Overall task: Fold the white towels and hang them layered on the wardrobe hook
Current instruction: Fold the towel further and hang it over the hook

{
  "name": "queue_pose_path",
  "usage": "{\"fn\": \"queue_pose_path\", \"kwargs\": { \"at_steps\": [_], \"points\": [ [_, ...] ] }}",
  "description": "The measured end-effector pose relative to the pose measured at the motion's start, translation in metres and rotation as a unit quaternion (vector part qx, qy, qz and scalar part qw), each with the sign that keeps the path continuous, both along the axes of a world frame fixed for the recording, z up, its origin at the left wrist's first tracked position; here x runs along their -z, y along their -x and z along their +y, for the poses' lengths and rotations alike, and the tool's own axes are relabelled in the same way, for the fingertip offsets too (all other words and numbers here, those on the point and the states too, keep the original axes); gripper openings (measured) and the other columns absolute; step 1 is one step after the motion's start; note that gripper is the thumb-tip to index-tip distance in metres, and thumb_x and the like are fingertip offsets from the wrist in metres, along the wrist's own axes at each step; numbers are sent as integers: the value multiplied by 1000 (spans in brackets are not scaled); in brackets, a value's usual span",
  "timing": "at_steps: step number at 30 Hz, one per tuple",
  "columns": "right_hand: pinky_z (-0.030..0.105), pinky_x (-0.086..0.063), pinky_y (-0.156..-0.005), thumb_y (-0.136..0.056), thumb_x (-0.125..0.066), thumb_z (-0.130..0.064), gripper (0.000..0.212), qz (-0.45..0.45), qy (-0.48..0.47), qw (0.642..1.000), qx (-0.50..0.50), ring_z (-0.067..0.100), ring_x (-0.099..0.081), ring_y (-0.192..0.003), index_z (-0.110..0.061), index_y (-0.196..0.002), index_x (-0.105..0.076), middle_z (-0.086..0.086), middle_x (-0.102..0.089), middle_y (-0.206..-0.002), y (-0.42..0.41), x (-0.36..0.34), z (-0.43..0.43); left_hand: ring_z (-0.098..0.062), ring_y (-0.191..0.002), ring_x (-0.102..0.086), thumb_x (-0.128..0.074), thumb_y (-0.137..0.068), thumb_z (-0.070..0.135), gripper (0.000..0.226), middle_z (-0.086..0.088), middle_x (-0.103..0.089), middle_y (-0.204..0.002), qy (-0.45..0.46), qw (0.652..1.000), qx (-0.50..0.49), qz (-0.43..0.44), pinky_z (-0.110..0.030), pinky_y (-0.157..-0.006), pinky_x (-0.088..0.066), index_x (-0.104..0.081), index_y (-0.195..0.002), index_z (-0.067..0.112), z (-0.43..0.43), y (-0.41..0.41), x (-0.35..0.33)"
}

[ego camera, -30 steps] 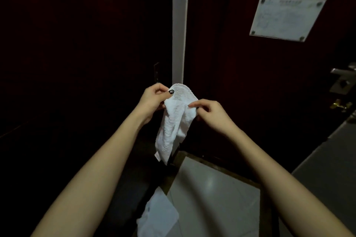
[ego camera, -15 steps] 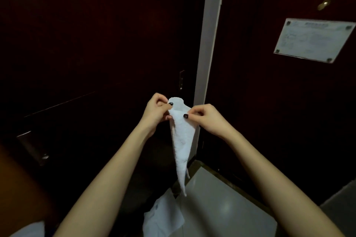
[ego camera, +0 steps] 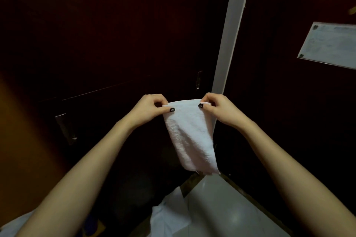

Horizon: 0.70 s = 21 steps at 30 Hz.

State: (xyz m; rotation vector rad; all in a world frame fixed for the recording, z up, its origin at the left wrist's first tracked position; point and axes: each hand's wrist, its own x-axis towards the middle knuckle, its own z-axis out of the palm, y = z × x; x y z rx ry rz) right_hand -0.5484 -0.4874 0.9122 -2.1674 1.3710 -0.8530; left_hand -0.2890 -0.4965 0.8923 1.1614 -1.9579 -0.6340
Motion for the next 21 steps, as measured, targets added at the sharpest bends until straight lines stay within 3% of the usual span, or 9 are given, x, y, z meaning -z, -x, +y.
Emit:
{"fn": "queue_pose_path", "kwargs": {
  "at_steps": [3,6,9,13,18,21],
  "points": [
    [32,-44,-69,-95,-60,-23,14,-34,31,999,17,19,-59,-78,-24,-82,-58,4,-66,-90,-6,-2,0,-5,-74,-58,-67,-90,9,27,1,-65,-81,-45,989,31,136,-19,-69,-46,-54,-67,15,5,5,-8],
    [19,-42,-63,-95,-61,-25,17,-79,48,996,14,2,-55,-68,-28,-79,-56,-13,-64,-78,-15,-3,-2,-1,-58,-44,-64,-92,12,30,9,-51,-63,-38,983,16,181,-14,-52,-34,-51,-67,20,10,1,-16],
    [9,-36,-53,-93,-64,-29,19,-112,51,992,-7,-5,-52,-55,-29,-76,-56,-22,-62,-64,-27,-7,-3,1,-58,-41,-64,-91,17,28,11,-47,-62,-34,977,8,209,-12,-51,-34,-54,-67,27,16,-16,-18],
    [13,-38,-57,-91,-68,-25,21,-148,32,986,-67,-2,-51,-54,-21,-73,-57,-15,-60,-57,-44,-11,-4,4,-60,-49,-67,-89,15,26,14,-52,-62,-77,968,6,238,-13,-58,-46,-58,-68,27,26,-45,-17],
    [20,-39,-62,-90,-70,-20,19,-155,41,981,-110,3,-52,-62,-13,-78,-58,-10,-59,-65,-62,-13,5,-3,-66,-58,-67,-88,8,19,3,-57,-66,-88,975,-4,204,-17,-64,-51,-61,-80,24,43,-69,-21],
    [20,-41,-63,-89,-70,-15,7,-148,25,979,-141,5,-54,-67,-13,-92,-64,-5,-60,-74,-76,-17,12,-1,-78,-65,-71,-87,11,22,7,-72,-78,-31,996,-64,61,-16,-75,-49,-66,-99,28,53,-74,-32]
  ]
}}
